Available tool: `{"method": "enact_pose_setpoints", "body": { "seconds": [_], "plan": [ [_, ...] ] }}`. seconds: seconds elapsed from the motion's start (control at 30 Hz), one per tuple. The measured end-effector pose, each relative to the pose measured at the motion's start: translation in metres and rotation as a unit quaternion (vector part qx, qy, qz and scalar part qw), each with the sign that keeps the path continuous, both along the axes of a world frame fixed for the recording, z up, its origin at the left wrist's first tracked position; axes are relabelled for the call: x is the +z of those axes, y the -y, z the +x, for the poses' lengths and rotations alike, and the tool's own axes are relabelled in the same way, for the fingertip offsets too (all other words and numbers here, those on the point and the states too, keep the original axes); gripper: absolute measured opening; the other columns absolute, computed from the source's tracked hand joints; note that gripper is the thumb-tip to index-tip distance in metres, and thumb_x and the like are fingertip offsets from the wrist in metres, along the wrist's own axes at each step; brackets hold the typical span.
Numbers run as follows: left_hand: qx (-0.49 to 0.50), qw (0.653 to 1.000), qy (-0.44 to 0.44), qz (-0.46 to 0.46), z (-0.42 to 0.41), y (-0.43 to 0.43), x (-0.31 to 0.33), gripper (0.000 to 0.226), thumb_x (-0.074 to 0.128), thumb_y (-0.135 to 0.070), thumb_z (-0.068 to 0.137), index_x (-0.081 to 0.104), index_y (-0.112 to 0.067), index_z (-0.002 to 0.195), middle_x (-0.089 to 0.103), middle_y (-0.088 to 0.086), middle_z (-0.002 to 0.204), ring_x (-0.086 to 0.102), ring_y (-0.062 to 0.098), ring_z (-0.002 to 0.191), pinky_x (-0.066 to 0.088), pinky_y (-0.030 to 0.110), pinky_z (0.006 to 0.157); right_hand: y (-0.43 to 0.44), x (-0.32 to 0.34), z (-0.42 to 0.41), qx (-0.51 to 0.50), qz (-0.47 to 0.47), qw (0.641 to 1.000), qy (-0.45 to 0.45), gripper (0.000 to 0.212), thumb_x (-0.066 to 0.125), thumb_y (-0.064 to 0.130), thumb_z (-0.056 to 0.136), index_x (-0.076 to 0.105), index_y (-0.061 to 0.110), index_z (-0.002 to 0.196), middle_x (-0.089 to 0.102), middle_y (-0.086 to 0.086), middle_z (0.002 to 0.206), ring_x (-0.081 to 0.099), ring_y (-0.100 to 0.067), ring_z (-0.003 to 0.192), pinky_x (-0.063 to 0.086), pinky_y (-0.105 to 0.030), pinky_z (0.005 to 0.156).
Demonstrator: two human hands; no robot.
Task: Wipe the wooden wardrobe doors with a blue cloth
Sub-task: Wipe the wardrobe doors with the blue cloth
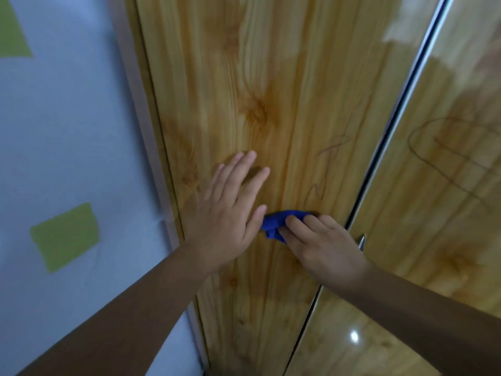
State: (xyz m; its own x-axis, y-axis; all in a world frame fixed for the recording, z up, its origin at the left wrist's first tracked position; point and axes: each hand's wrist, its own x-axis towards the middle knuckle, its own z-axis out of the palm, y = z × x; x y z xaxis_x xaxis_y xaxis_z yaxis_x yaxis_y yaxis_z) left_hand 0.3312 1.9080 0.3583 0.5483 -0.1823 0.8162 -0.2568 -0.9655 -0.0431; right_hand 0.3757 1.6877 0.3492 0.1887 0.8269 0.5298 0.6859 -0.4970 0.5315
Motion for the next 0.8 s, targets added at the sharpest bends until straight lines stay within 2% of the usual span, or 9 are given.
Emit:
{"method": "enact_pose_setpoints", "body": {
  "seconds": [0.13, 0.27, 0.37, 0.5, 0.6, 0.67, 0.73, 0.8],
  "plan": [
    [-0.007, 1.0, 0.002, 0.0, 0.007, 0.008, 0.018, 0.057, 0.054, -0.016, 0.095, 0.048, -0.009, 0.151, 0.034, 0.012, 0.164, 0.023, 0.027, 0.158, 0.02, 0.05, 0.129, 0.002, 0.005, 0.003, 0.005, -0.001, 1.0, 0.008, 0.025, 0.051, 0.013, 0.096, 0.076, 0.015, 0.097, 0.069, -0.004, 0.095, 0.058, -0.022, 0.069, 0.046, -0.035, 0.064],
    [-0.005, 1.0, 0.006, 0.004, 0.01, 0.011, 0.029, 0.059, 0.052, -0.018, 0.093, 0.048, -0.007, 0.15, 0.036, 0.012, 0.161, 0.026, 0.029, 0.157, 0.026, 0.05, 0.127, 0.011, 0.036, 0.005, 0.005, 0.011, 1.0, 0.004, 0.046, 0.029, 0.011, 0.106, 0.075, 0.013, 0.101, 0.066, -0.007, 0.093, 0.059, -0.025, 0.07, 0.049, -0.038, 0.063],
    [-0.004, 1.0, 0.013, -0.003, 0.009, 0.009, 0.035, 0.057, 0.049, -0.022, 0.096, 0.045, -0.01, 0.152, 0.04, 0.01, 0.158, 0.031, 0.027, 0.154, 0.027, 0.042, 0.127, 0.027, 0.081, 0.008, -0.004, 0.025, 1.0, 0.018, 0.034, 0.042, 0.008, 0.097, 0.074, 0.009, 0.108, 0.067, -0.013, 0.099, 0.064, -0.031, 0.075, 0.051, -0.042, 0.065],
    [0.031, 0.999, 0.021, 0.024, 0.012, 0.008, 0.037, 0.055, 0.053, -0.028, 0.098, 0.047, -0.014, 0.151, 0.043, 0.009, 0.154, 0.036, 0.028, 0.15, 0.036, 0.045, 0.121, 0.047, 0.152, 0.013, -0.019, 0.041, 0.998, 0.046, 0.03, 0.066, 0.008, 0.09, 0.071, 0.004, 0.119, 0.065, -0.021, 0.107, 0.065, -0.039, 0.084, 0.052, -0.047, 0.069],
    [0.061, 0.997, 0.023, 0.043, 0.013, 0.008, 0.033, 0.063, 0.055, -0.051, 0.102, 0.048, -0.014, 0.152, 0.04, 0.012, 0.158, 0.036, 0.03, 0.151, 0.036, 0.051, 0.121, 0.048, 0.201, 0.011, -0.03, 0.093, 0.992, 0.085, 0.031, 0.057, 0.02, 0.092, 0.074, 0.003, 0.11, 0.065, -0.025, 0.101, 0.063, -0.041, 0.075, 0.049, -0.044, 0.064],
    [0.084, 0.995, 0.028, 0.047, 0.013, 0.01, 0.031, 0.079, 0.056, -0.067, 0.097, 0.047, -0.013, 0.154, 0.036, 0.016, 0.162, 0.033, 0.033, 0.153, 0.031, 0.055, 0.124, 0.042, 0.229, 0.01, -0.039, 0.16, 0.985, 0.055, 0.036, 0.053, 0.03, 0.092, 0.073, 0.008, 0.113, 0.065, -0.023, 0.103, 0.063, -0.043, 0.078, 0.049, -0.045, 0.065],
    [0.09, 0.994, 0.032, 0.046, 0.015, 0.015, 0.032, 0.085, 0.055, -0.069, 0.095, 0.042, -0.012, 0.157, 0.031, 0.015, 0.165, 0.027, 0.033, 0.156, 0.027, 0.056, 0.126, 0.04, 0.252, 0.013, -0.035, 0.254, 0.967, -0.002, 0.039, 0.055, 0.039, 0.092, 0.071, 0.014, 0.117, 0.067, -0.016, 0.107, 0.065, -0.039, 0.087, 0.053, -0.045, 0.07],
    [0.09, 0.994, 0.031, 0.044, 0.017, 0.018, 0.034, 0.079, 0.055, -0.062, 0.098, 0.038, -0.013, 0.158, 0.028, 0.014, 0.167, 0.025, 0.031, 0.157, 0.027, 0.055, 0.126, 0.036, 0.26, 0.017, -0.027, 0.249, 0.968, 0.024, 0.043, 0.052, 0.037, 0.095, 0.068, 0.011, 0.123, 0.064, -0.017, 0.115, 0.065, -0.036, 0.094, 0.054, -0.049, 0.075]
  ]
}}
